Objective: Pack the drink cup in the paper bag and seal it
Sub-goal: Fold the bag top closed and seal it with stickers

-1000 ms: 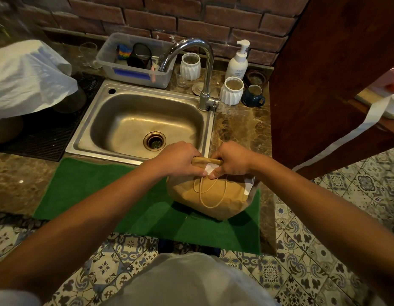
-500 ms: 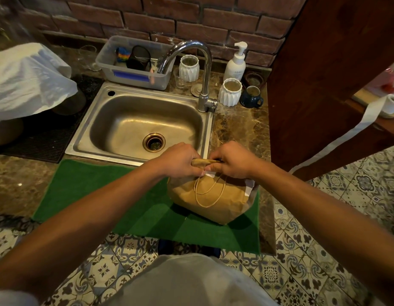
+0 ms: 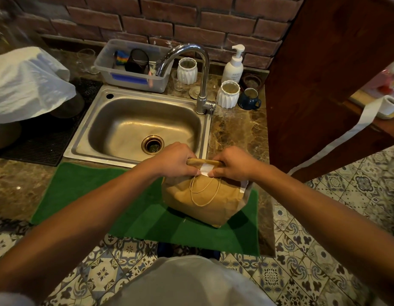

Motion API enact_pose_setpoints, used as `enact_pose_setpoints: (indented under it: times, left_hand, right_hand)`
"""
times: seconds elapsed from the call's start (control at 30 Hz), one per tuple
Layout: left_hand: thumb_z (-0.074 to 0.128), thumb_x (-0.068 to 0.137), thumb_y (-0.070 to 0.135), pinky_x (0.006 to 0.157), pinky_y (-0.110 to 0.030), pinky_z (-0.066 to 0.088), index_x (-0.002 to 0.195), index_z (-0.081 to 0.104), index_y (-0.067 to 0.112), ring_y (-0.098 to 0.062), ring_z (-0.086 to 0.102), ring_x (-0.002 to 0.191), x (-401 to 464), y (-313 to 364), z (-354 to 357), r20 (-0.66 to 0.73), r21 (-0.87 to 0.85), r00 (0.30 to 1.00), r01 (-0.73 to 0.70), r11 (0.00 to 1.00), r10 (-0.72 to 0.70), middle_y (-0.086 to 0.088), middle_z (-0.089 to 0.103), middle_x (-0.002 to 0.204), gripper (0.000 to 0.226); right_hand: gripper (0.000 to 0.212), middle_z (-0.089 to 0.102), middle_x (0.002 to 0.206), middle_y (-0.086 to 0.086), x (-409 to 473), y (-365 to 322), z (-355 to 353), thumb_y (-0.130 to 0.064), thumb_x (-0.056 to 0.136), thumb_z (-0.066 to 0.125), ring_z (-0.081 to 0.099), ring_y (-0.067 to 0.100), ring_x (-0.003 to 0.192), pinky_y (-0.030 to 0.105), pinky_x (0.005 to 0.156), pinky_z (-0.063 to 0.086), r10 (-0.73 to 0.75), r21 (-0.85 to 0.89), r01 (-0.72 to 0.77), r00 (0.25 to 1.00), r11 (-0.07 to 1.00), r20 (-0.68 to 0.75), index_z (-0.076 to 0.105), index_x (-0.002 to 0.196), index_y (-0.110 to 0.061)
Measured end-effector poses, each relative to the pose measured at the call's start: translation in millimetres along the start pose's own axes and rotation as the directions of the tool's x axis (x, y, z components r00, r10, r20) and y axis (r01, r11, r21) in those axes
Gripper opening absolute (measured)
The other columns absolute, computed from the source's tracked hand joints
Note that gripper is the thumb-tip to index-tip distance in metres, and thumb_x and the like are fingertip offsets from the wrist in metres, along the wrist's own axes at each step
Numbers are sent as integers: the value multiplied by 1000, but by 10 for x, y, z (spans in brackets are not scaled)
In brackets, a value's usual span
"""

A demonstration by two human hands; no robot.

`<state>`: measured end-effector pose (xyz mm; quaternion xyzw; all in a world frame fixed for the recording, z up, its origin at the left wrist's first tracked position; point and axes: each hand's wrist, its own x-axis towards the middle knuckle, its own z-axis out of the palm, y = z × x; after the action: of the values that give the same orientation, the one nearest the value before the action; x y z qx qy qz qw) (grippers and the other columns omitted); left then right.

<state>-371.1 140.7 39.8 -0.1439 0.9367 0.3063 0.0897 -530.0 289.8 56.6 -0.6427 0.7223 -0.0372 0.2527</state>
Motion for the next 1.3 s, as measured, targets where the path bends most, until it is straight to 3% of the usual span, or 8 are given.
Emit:
enact_pose_setpoints:
  times: [0.1,0.2,0.37,0.53,0.77,0.9,1.1,1.3]
  left_hand:
    - [78,82,41,54,-33,45,64,72,27,-8,56,52,25,14,16,10,4,1000,5,1000,-5,8,61,54,24]
    - [77,82,42,54,-34,47,68,75,25,-9,58,54,32,14,32,23,7,1000,6,1000,-6,7,64,56,22]
    - [78,81,41,49,-27,39,58,65,34,-5,53,49,43,15,33,17,23,1000,-3,1000,2,10,59,50,27]
    - [78,81,38,50,-26,39,57,63,35,-5,54,49,39,13,34,21,8,1000,7,1000,-7,11,58,51,28]
    - [78,84,34,49,-26,33,58,64,30,-3,49,47,23,30,15,58,-5,998,-13,1000,13,12,54,51,30]
    - [78,84,32,49,-26,33,61,66,26,-6,48,49,5,12,6,71,8,997,-13,1000,12,11,53,52,27]
    - [76,86,33,51,-28,37,66,69,27,-10,55,54,19,50,4,80,25,997,-1,1000,-1,9,59,57,21]
    - [77,85,31,50,-27,36,69,72,23,-9,52,52,8,45,-3,96,21,995,-24,999,22,9,58,56,19]
  right_hand:
    - [21,51,60,-12,9,28,23,-43,91,73,49,10,58,29,60,34,28,9,-28,1000,1000,-1,66,80,-27]
    - [21,50,58,-15,14,37,0,-44,90,75,47,2,55,29,60,36,40,41,-41,999,998,30,74,85,-24]
    - [26,66,74,-4,16,-14,46,-46,91,73,59,17,66,32,62,44,35,39,-35,999,999,-7,76,94,-20]
    - [26,64,71,-5,43,-28,55,-42,92,73,57,17,64,31,61,40,24,57,-23,1000,998,-12,78,96,-16]
    - [20,70,77,3,82,-99,76,-35,95,66,62,23,70,45,70,53,-3,4,4,998,1000,-70,74,89,-18]
    - [22,68,77,0,74,-109,125,-38,94,66,59,21,69,42,67,52,-24,-20,22,995,1000,-101,72,88,-18]
    - [29,53,63,-9,141,-113,127,-43,91,70,45,8,56,30,59,34,11,-41,-13,999,999,-51,53,71,-32]
    - [26,63,72,-6,92,-80,104,-46,93,69,56,17,65,33,59,43,-5,15,5,999,1000,-45,76,92,-22]
